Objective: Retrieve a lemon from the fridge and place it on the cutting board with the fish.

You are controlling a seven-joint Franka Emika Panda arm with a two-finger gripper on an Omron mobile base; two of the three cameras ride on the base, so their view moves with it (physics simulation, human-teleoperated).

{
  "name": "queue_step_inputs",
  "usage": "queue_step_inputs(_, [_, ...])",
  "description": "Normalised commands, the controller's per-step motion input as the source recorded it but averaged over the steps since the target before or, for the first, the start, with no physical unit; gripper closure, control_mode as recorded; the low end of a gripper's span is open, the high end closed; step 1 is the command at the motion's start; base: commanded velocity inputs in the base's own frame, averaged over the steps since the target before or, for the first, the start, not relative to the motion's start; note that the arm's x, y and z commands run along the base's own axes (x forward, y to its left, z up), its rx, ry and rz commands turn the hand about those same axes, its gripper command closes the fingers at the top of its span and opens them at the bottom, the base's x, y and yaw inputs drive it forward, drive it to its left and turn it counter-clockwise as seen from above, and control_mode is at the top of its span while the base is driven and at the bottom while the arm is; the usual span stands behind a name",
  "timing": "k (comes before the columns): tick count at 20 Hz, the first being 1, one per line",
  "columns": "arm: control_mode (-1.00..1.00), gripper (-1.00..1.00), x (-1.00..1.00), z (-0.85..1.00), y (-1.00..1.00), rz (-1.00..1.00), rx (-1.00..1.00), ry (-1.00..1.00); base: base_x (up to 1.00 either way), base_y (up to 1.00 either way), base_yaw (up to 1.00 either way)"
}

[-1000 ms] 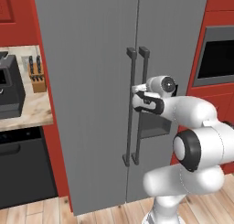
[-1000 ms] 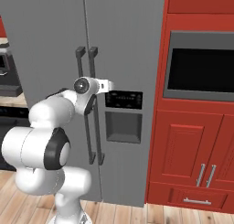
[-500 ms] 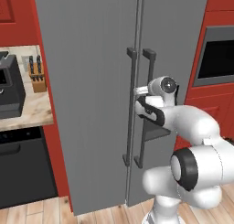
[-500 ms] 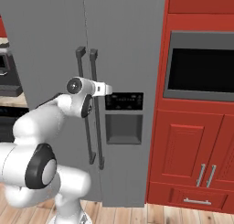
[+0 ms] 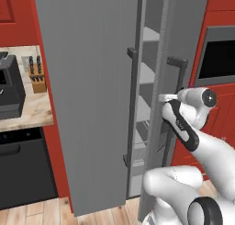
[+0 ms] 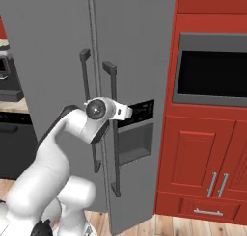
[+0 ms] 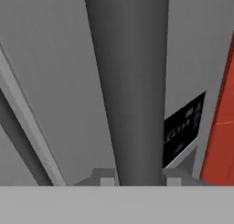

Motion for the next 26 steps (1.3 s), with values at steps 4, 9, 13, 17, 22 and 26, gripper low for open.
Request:
queue_step_inputs(4, [-1.0, 1.0, -0.6, 0.38, -0.87, 0.0, 0.18, 0.12, 0.0, 0.0, 0.0])
queue_step_inputs(9, [-1.0, 1.0, -0.5, 0.23, -0.65, 0.0, 0.04, 0.14, 0.0, 0.0, 0.0])
queue_step_inputs(13, [-1.0, 1.0, -0.17, 0.15, -0.17, 0.0, 0.0, 0.11, 0.0, 0.0, 0.0])
queue_step_inputs(17, [-1.0, 1.0, -0.07, 0.21, -0.06, 0.0, 0.0, 0.1, 0.0, 0.0, 0.0])
queue_step_inputs(22, [-1.0, -1.0, -0.21, 0.21, 0.0, -0.03, 0.0, 0.09, 0.0, 0.0, 0.0])
queue_step_inputs(26, [-1.0, -1.0, -0.55, 0.29, -0.02, -0.13, -0.02, 0.16, 0.0, 0.0, 0.0])
